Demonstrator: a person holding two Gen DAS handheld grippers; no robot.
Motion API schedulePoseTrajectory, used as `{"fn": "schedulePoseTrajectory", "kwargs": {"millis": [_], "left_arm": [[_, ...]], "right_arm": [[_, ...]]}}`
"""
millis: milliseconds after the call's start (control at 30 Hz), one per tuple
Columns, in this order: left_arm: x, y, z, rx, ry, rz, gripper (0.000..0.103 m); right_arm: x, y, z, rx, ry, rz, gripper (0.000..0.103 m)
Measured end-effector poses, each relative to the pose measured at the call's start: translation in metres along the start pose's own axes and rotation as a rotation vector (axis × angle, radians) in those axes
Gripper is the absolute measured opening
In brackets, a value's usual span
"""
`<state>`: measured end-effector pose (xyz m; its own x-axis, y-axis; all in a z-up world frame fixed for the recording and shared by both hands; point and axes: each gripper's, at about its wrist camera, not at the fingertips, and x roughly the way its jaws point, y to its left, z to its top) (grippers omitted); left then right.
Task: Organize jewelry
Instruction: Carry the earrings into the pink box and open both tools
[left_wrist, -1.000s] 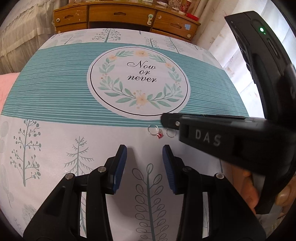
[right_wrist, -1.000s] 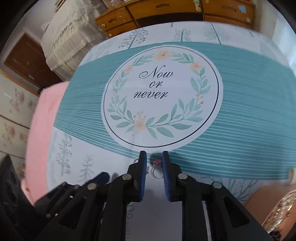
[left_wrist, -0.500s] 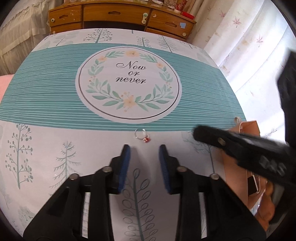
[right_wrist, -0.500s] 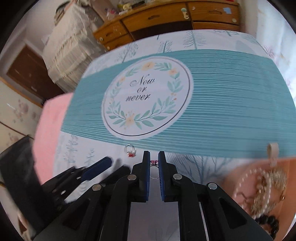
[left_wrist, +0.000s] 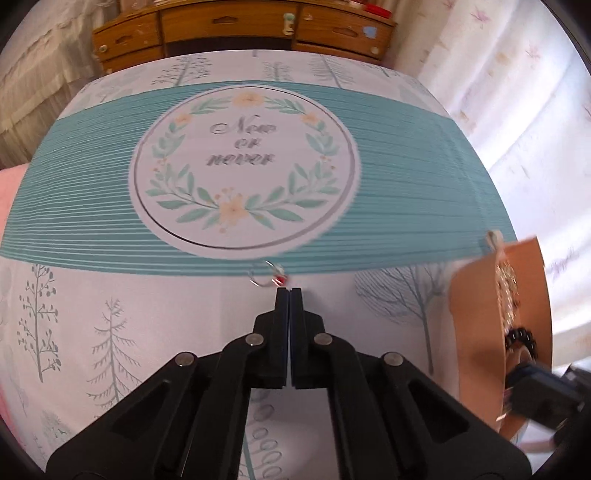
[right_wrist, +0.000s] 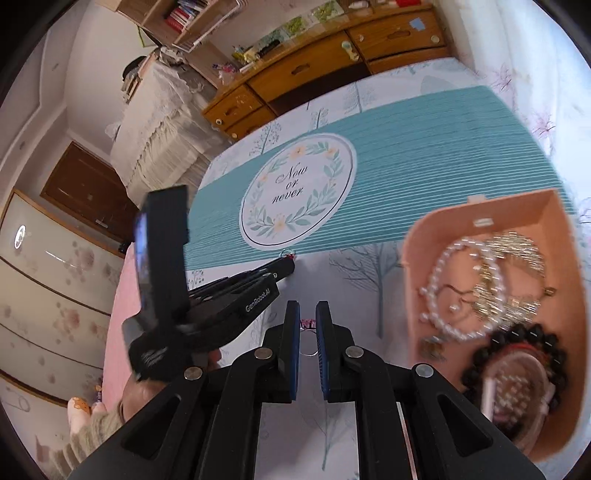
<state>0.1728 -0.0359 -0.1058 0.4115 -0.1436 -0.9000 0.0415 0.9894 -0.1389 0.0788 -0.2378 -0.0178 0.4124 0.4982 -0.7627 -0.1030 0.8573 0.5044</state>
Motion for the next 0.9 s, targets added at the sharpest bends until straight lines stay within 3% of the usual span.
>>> {"fn": "schedulePoseTrajectory", "kwargs": {"millis": [167,500,633,900], "left_arm": [[-0.032,-0.018,-0.011,0.079,-0.035,-0.069,0.000],[-0.106,-0.094,-0.030,0.333,-0.133,-0.336,0.000],[-0.111,-0.120,-0.029,0.389,-0.150,-0.392,0.000],[-0.087,-0.148,-0.028,0.403,-0.092,-0.416,0.000]], "right_arm": [[-0.051,-0.025,-0.013,0.040,-0.070,-0.017,0.009],[-0.122,-0.087,-0.022,0.164,-0.177,-0.094,0.009],[-0.132,-0.107,-0.026,0.213,-0.191,-0.089,0.009],[-0.130,-0.122,-0.028,0.254,-0.204,-0.096,0.009]]}}
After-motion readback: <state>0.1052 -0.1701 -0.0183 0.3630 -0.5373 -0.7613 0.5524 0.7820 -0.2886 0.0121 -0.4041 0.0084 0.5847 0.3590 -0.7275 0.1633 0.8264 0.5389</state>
